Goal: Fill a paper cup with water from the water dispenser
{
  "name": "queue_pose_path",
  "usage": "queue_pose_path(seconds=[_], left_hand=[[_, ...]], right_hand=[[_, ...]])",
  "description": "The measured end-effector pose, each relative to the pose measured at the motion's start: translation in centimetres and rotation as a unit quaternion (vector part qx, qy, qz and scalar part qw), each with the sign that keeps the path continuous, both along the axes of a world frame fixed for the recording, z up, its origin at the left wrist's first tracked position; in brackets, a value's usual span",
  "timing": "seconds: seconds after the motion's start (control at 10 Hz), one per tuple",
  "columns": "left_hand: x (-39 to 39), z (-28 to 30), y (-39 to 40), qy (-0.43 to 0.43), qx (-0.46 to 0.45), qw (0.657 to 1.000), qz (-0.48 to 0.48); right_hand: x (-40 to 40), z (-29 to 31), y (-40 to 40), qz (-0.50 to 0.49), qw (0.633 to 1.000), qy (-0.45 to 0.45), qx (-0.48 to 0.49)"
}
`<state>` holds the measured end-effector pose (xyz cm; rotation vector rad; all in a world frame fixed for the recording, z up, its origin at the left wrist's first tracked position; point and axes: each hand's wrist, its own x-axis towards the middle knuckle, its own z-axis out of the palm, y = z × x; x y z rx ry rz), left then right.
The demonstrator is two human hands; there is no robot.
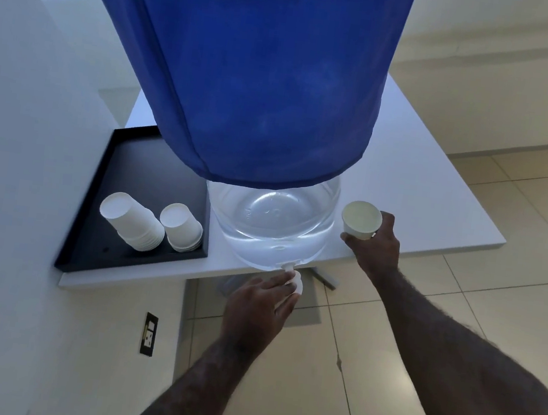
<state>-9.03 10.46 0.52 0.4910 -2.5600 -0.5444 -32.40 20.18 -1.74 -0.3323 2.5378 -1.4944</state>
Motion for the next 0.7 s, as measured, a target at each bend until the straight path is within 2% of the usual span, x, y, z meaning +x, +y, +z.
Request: queue_pose_path(seconds=[0.3,0.4,0.5,0.6,0.7], left_hand=[[0.1,0.4,0.3,-0.009,0.018,1.000,0.001],[0.0,1.2,0.6,-0.028,0.048,0.998,0.019],[-0.2,2.4,0.8,-0.074,0.059,0.995,0.032],[-1.0,4.4,0.3,-0.170,0.055,0.983,0.039],[-0.9,6.0,0.5,-0.222,0.075,0.972,0.009]], right_hand=[[0.0,-0.4,0.8,0.025,0.998,-0.023,0.048],[1.0,0.5,1.9,0.038,0.997,-0.029,0.056],[2.0,1.4,3.4,0.049,0.995,-0.010,0.088],[2.5,4.0,4.5,0.062,0.992,-0.004,0.108],[2.9,6.7,5.0,0.056,0.992,0.044,0.107]])
